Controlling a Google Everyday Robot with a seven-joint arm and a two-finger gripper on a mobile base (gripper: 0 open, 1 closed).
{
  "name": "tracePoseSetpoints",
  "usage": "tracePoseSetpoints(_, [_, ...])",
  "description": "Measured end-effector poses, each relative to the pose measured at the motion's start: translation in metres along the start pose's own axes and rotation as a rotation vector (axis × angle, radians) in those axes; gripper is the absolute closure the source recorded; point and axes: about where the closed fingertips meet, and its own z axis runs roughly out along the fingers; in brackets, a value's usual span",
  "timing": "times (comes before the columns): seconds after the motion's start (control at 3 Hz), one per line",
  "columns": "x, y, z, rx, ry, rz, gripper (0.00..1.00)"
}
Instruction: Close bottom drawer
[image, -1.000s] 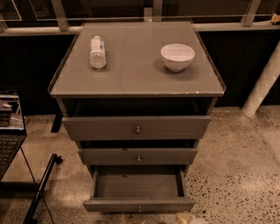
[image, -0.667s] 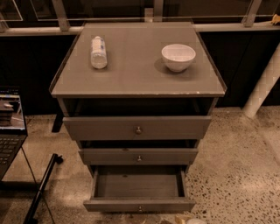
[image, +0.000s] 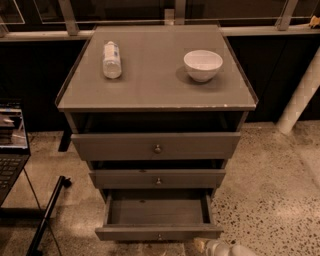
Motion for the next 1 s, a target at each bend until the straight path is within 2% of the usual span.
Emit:
tracePoseSetpoints(0.33, [-0.002, 0.0, 0.003, -0.001, -0.003, -0.007, 1.0])
tracePoseSetpoints(0.67, [-0.027, 0.0, 0.015, -0.018, -0.024, -0.064, 1.0])
tracePoseSetpoints(1.0, [-0.026, 0.001, 0.015, -0.018, -0.024, -0.064, 1.0])
